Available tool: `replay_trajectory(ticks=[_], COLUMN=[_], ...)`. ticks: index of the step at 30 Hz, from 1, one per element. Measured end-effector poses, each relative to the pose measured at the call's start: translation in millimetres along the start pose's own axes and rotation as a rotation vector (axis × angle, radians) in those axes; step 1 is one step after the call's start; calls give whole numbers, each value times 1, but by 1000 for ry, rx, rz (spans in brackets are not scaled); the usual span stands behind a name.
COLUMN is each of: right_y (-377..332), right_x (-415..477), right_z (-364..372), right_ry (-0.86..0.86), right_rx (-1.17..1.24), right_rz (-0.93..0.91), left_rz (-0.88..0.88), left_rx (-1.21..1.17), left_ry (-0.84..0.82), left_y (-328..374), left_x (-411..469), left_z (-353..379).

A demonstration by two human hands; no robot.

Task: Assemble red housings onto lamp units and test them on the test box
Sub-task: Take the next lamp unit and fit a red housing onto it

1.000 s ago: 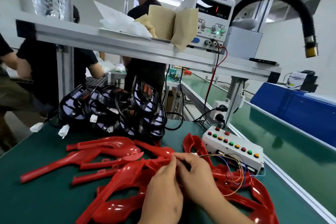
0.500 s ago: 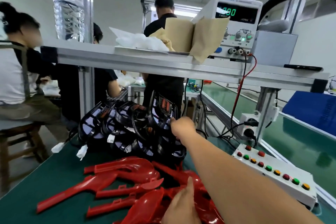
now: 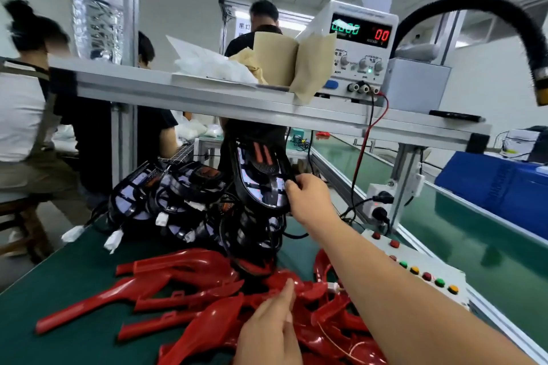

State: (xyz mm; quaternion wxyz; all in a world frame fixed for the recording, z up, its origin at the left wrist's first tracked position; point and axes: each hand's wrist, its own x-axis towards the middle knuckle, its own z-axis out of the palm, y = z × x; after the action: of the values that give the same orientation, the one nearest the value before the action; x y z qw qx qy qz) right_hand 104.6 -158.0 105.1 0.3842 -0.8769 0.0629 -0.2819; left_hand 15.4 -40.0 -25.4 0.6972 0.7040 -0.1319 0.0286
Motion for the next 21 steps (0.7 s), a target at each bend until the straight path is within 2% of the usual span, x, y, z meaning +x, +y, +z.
replay_trajectory(ticks=[1,2,3,5,7,9,11,14,17,19,21], right_y=[0,2,7,14,23,33,41,49,54,54,55], right_x=[-11,-22,-33,-58,-79,-96,-108,-121,-123,-124,-126], right_z=[-13,-26,-40,-69,-93,-108,-112,-104,-92,-87,-86], right_ry=[-21,-38,-69,-165,-254,-315,-350,-379,-339,-326,-328], right_rx=[11,40,78,186,226,129,0,-91,-207,-225,-168], right_rz=[-34,-66,-80,-106,-169,-266,-356,-456,-509,-510,-428], left_rz=[-36,-84,-49,-95,-215,-273,-304,-403,-391,-377,-337], left_rx=[-132,-57,-86,-158,-369,-556,-692,-635,-592,-557,-525], left_ry=[-7,-74,18,-35,-44,-81,-207,-409,-547,-543,-466], left_y=[4,4,11,24,37,40,47,52,53,51,52], left_x=[-15,-25,-30,-28,-20,-10,-5,2,-4,-6,-6], left_z=[-6,-1,-8,-12,-20,-41,-59,-77,-83,-82,-79])
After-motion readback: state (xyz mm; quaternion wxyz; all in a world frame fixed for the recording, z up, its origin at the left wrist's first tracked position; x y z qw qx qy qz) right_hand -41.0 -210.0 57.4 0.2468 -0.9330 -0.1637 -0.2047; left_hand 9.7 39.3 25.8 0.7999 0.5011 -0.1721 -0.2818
